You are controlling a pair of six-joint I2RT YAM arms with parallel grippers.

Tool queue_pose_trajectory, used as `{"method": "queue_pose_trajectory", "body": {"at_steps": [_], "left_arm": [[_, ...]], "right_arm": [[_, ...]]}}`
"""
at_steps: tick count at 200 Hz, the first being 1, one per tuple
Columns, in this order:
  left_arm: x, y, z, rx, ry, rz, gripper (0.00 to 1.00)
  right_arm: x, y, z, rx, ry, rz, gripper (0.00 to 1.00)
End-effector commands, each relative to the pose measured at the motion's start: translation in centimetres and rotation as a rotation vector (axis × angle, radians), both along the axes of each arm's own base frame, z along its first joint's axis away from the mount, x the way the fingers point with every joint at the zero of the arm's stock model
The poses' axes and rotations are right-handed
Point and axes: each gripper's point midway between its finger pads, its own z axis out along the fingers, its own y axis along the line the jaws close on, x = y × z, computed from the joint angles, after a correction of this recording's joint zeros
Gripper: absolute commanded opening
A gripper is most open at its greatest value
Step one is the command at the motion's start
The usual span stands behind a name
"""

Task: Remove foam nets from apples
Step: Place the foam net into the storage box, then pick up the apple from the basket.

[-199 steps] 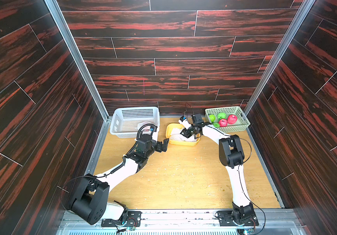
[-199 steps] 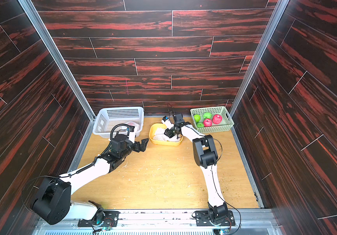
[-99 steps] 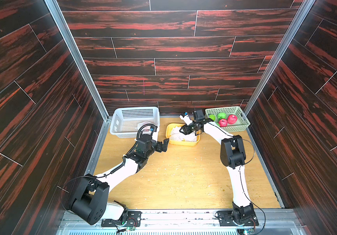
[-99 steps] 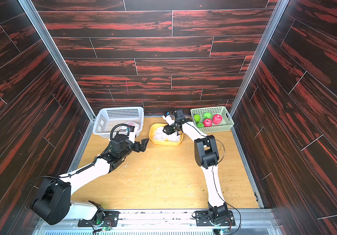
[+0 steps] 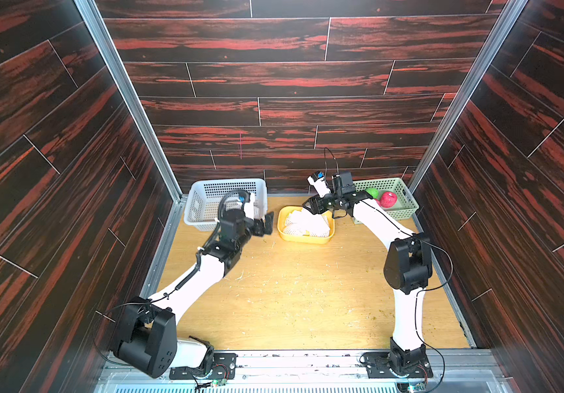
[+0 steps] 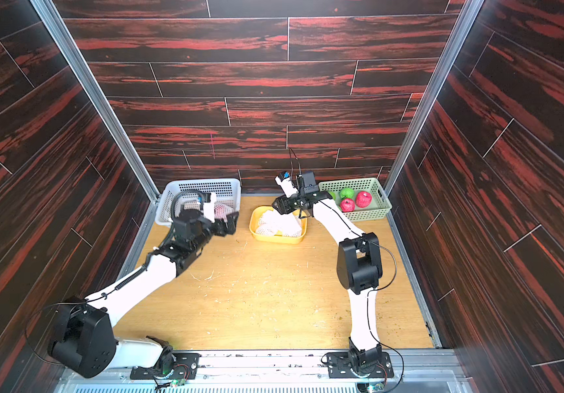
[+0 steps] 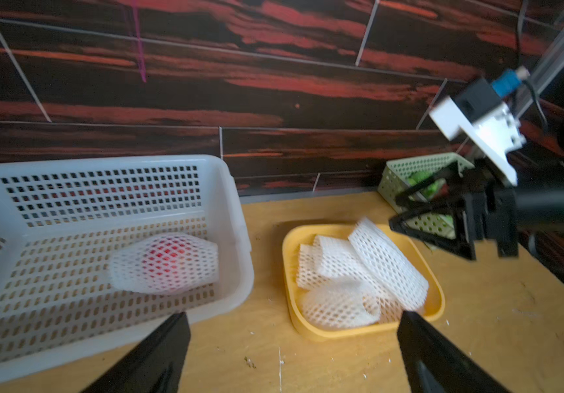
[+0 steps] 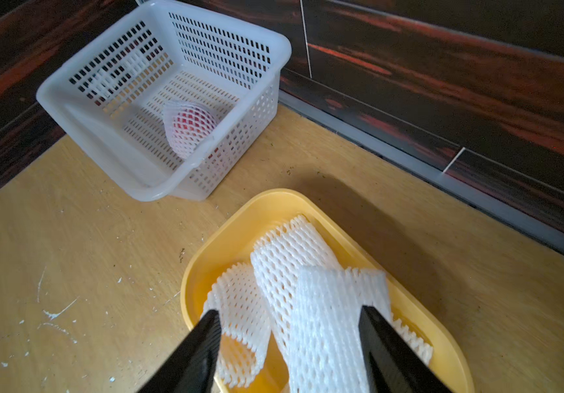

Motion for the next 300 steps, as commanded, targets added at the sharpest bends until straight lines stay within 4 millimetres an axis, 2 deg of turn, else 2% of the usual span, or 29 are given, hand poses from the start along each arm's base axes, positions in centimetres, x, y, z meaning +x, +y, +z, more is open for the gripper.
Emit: {"method": "queue_pose_trajectory", "body": {"at_steps": [1, 21, 35, 46, 48, 54, 66, 88, 108, 126, 155, 173, 206, 229, 260, 286, 300], "left_arm": [[2.2, 3.1, -1.2, -0.017, 0.137, 0.129, 1.0], [4.3, 4.5, -2.9, 0.063, 0.25, 0.162, 1.0], [5.9, 5.4, -4.5, 0.085, 0.31, 0.152, 1.0], [7.1, 6.3, -4.9, 0.093, 0.336, 0.154, 1.0], [7.5, 6.4, -5.8, 0.097, 0.356, 0.156, 1.0], [8.2, 7.1, -6.7, 0.103, 0.386, 0.162, 1.0], [9.5, 7.7, -8.0, 0.124, 0.43, 0.162, 1.0], [11.4, 7.4, -9.8, 0.191, 0.447, 0.112, 1.0], [12.3, 6.0, -11.4, 0.239, 0.449, -0.02, 1.0], [12.8, 5.5, -12.5, 0.284, 0.456, -0.102, 1.0], [13.1, 5.5, -13.9, 0.356, 0.511, -0.204, 1.0], [12.6, 5.2, -15.2, 0.382, 0.537, -0.272, 1.0], [12.9, 5.7, -15.4, 0.452, 0.526, -0.319, 1.0], [13.0, 6.4, -15.7, 0.509, 0.532, -0.348, 1.0], [13.5, 7.1, -16.7, 0.543, 0.551, -0.38, 1.0], [14.0, 7.4, -17.4, 0.574, 0.542, -0.398, 1.0], [14.4, 7.2, -17.6, 0.57, 0.517, -0.424, 1.0]], "right_arm": [[1.5, -4.7, 3.8, 0.071, -0.038, -0.219, 0.74], [3.2, -9.8, 3.1, 0.106, 0.037, -0.39, 0.74], [3.7, -12.5, 2.3, 0.114, 0.081, -0.457, 0.74], [3.9, -14.6, 1.6, 0.106, 0.101, -0.509, 0.75], [3.9, -14.8, 1.5, 0.102, 0.104, -0.518, 0.74], [4.0, -15.9, 1.1, 0.09, 0.114, -0.547, 0.75], [4.1, -17.3, 0.2, 0.075, 0.151, -0.572, 0.75], [4.7, -19.1, -1.7, 0.037, 0.195, -0.597, 0.76], [5.4, -19.0, -3.3, 0.014, 0.224, -0.592, 0.76], [6.1, -18.6, -4.6, 0.023, 0.258, -0.574, 0.77], [7.0, -17.4, -6.4, 0.049, 0.316, -0.537, 0.77], [7.4, -16.8, -7.5, 0.055, 0.343, -0.525, 0.77], [7.7, -15.7, -9.0, 0.054, 0.375, -0.494, 0.77], [7.6, -14.8, -9.2, 0.084, 0.393, -0.468, 0.77], [7.3, -14.5, -9.8, 0.108, 0.421, -0.472, 0.77], [7.1, -13.9, -9.4, 0.122, 0.426, -0.454, 0.77], [7.1, -13.4, -8.6, 0.139, 0.419, -0.441, 0.77]]}}
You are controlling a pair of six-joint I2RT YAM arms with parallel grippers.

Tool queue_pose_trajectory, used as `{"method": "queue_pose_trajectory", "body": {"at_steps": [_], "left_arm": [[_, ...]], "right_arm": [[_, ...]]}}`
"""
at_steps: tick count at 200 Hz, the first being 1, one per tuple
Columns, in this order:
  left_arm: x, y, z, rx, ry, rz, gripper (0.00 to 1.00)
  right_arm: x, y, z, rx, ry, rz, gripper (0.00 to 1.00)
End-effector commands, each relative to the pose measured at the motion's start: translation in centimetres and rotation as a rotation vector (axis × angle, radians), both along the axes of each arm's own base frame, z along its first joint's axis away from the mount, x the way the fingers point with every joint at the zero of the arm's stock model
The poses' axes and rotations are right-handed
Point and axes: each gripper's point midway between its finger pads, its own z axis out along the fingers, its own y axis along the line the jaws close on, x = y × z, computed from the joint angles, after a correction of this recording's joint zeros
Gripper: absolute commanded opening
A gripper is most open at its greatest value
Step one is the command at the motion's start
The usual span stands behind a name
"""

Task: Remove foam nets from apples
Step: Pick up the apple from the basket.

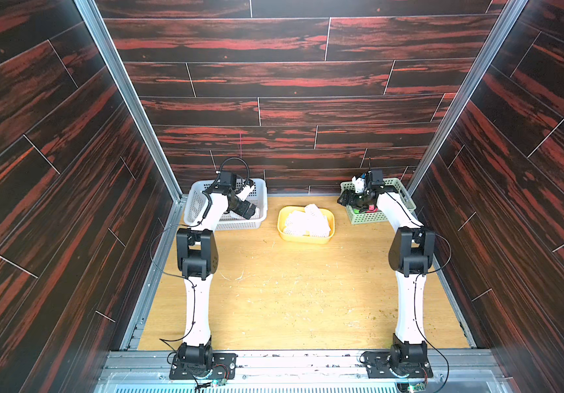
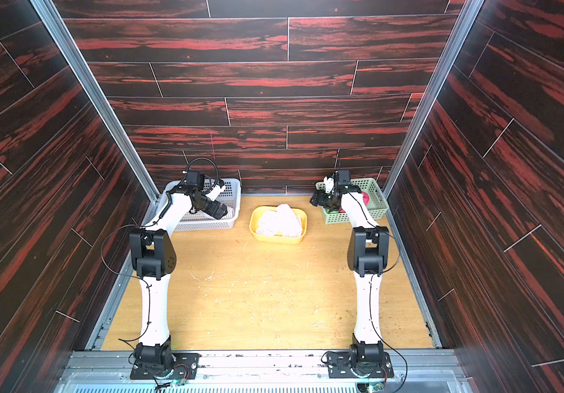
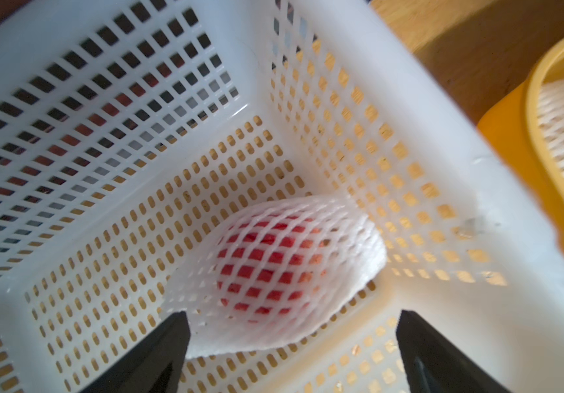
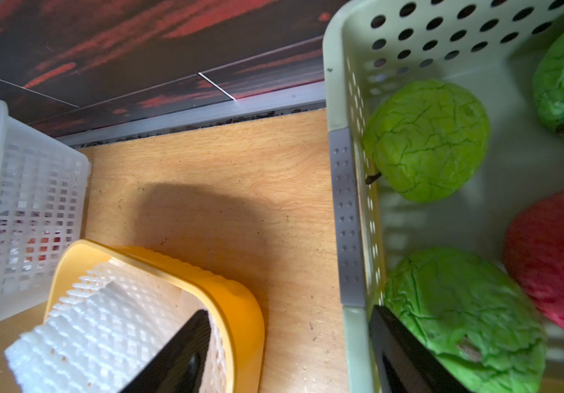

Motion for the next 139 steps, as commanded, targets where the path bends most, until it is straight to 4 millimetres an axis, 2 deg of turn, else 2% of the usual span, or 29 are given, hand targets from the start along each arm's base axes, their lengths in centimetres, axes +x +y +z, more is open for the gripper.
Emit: {"method": "queue_pose_trajectory", "body": {"at_steps": [1, 61, 90, 123, 139], "left_arm": [[-0.2, 0.0, -0.3, 0.008, 0.003, -0.079, 1.0], [2.1, -0.1, -1.1, -0.08, -0.031, -0.129, 1.0], [2.5, -0.3, -2.8, -0.08, -0.008, -0.15, 1.0], [2.7, -0.2, -3.9, -0.085, 0.005, -0.155, 1.0], [2.7, -0.1, -4.5, -0.081, 0.011, -0.153, 0.93]], "right_arm": [[-0.8, 2.3, -1.3, 0.057, 0.049, 0.045, 0.77], [-1.4, 5.1, 3.6, 0.142, -0.015, 0.106, 0.77], [-1.5, 5.3, 6.7, 0.162, -0.067, 0.116, 0.77], [-1.9, 5.3, 10.5, 0.173, -0.134, 0.124, 0.77], [-2.3, 5.2, 12.3, 0.169, -0.167, 0.125, 0.77]]}}
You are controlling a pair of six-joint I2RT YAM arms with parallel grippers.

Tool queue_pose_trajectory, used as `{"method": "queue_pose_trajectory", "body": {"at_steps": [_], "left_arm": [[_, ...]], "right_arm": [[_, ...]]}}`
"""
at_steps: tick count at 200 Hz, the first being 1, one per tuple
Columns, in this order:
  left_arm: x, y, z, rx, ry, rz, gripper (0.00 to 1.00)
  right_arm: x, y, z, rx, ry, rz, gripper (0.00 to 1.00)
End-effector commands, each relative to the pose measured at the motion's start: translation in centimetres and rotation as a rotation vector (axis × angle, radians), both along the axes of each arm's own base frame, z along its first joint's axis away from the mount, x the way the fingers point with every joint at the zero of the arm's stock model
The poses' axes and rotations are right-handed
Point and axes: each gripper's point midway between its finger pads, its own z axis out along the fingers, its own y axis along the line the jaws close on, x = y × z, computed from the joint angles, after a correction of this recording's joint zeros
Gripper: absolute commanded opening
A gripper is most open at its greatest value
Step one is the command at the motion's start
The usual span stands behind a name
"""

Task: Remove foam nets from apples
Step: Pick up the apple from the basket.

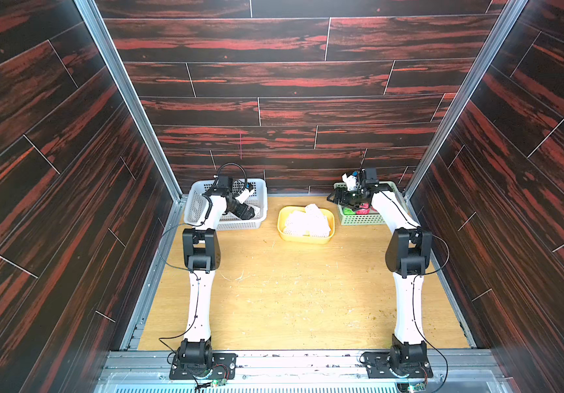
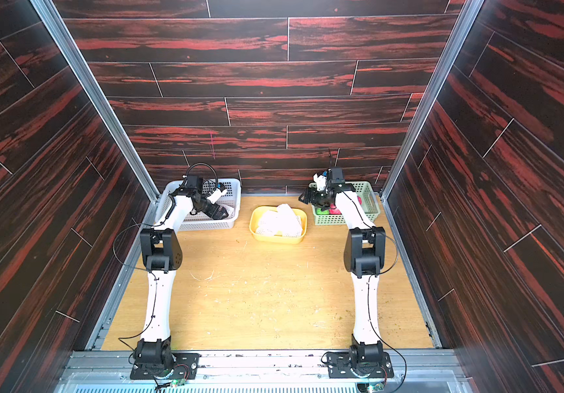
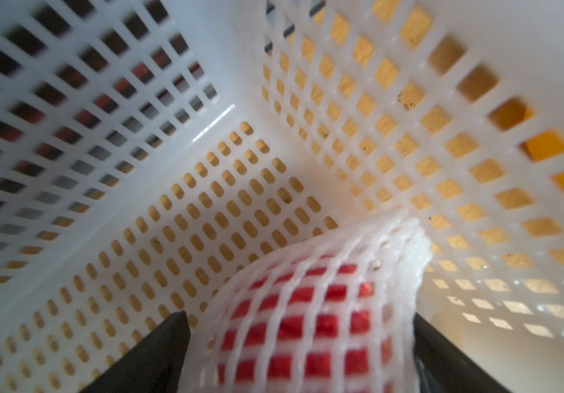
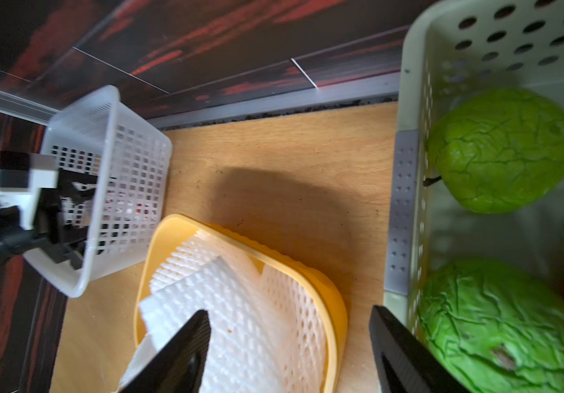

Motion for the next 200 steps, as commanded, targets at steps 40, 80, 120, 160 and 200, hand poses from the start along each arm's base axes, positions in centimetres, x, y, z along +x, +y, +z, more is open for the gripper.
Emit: {"method": "queue_pose_trajectory", "body": {"at_steps": [40, 80, 120, 160, 200], "left_arm": [[-0.1, 0.0, 0.4, -0.013, -0.017, -0.03, 0.8], [-0.4, -0.2, 1.8, -0.024, -0.036, -0.038, 0.68], [-0.8, -0.3, 4.1, -0.034, -0.073, -0.047, 0.58], [-1.3, -0.2, 7.0, -0.032, -0.122, -0.037, 0.56], [-2.9, -0.6, 11.7, -0.067, -0.189, -0.029, 0.56]], "right_arm": [[-2.9, 0.2, 13.6, 0.05, -0.227, 0.034, 0.78], [-5.4, 0.2, 17.8, 0.085, -0.326, 0.046, 0.78], [-7.4, -0.2, 20.6, 0.115, -0.41, 0.032, 0.79], [-8.4, -0.3, 20.8, 0.145, -0.429, 0.029, 0.79], [-9.1, -0.2, 20.3, 0.18, -0.444, 0.025, 0.79]]}}
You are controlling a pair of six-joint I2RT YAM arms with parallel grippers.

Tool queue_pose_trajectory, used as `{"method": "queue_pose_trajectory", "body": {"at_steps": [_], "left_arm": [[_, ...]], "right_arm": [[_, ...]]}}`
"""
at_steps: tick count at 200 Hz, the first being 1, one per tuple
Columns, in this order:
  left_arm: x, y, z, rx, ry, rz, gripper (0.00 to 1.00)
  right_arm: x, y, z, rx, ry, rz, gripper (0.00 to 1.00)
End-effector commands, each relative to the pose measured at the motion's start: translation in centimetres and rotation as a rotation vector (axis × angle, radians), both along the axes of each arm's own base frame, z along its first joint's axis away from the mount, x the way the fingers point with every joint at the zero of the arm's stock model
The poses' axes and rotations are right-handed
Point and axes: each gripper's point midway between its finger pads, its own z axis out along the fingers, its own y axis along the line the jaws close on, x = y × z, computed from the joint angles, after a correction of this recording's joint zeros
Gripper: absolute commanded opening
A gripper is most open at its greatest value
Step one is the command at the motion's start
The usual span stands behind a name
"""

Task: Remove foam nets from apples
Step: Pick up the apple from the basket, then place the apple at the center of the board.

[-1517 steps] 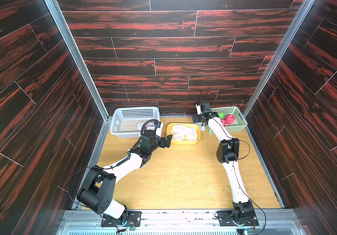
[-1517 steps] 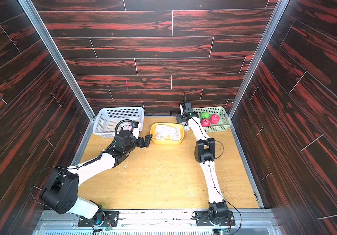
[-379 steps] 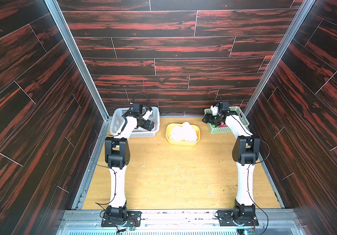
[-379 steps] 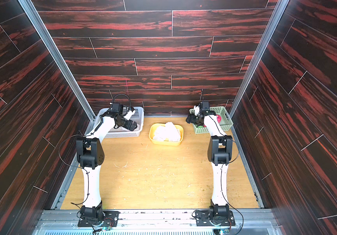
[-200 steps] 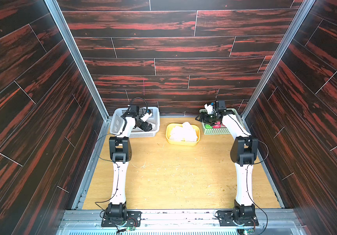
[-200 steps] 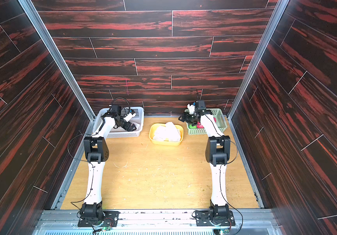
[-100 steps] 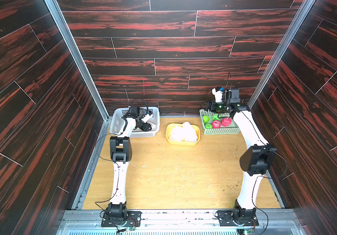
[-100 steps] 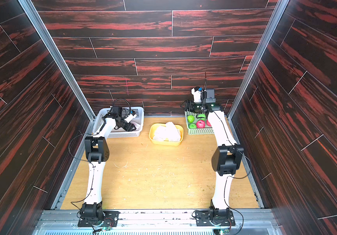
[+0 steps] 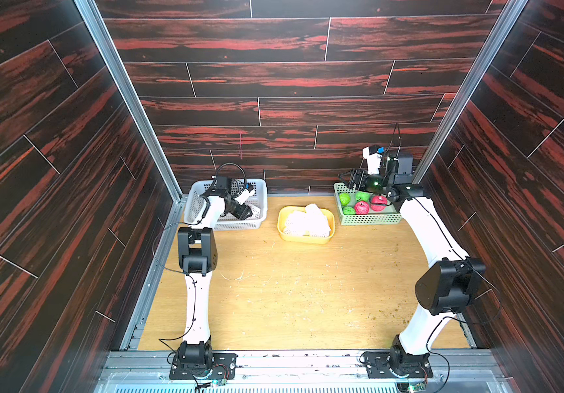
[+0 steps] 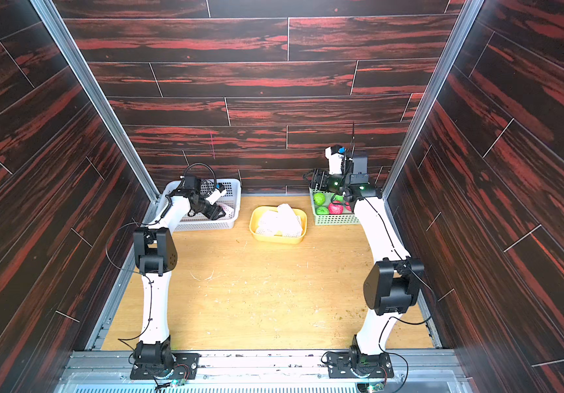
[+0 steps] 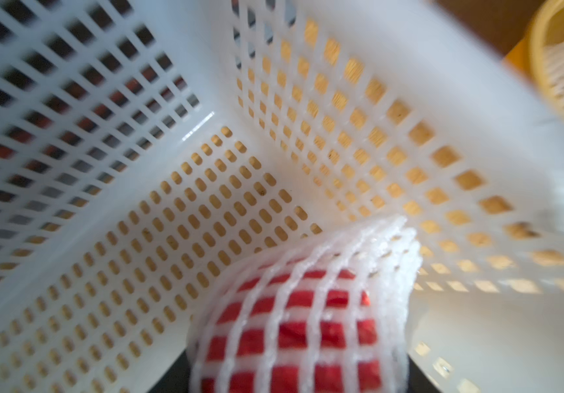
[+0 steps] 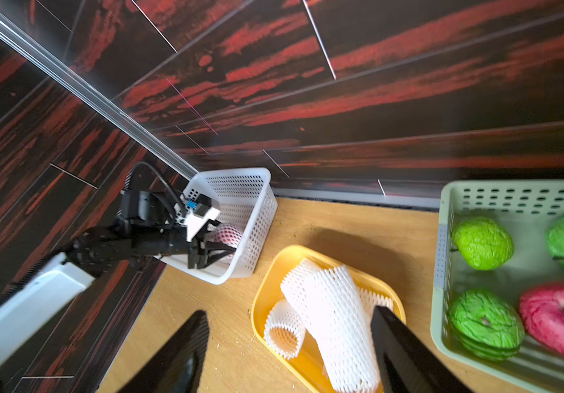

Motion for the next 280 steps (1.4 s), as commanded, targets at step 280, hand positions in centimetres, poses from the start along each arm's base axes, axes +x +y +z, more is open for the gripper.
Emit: {"method": "queue_pose_trajectory", "body": {"at_steps": [280], "left_arm": [[-28.4, -20.6, -1.6, -0.027, 0.117, -0.138, 0.89]], "right_arm": [[-17.3, 7.8, -20.7, 0.045, -0.044, 0.342, 0.79]]}}
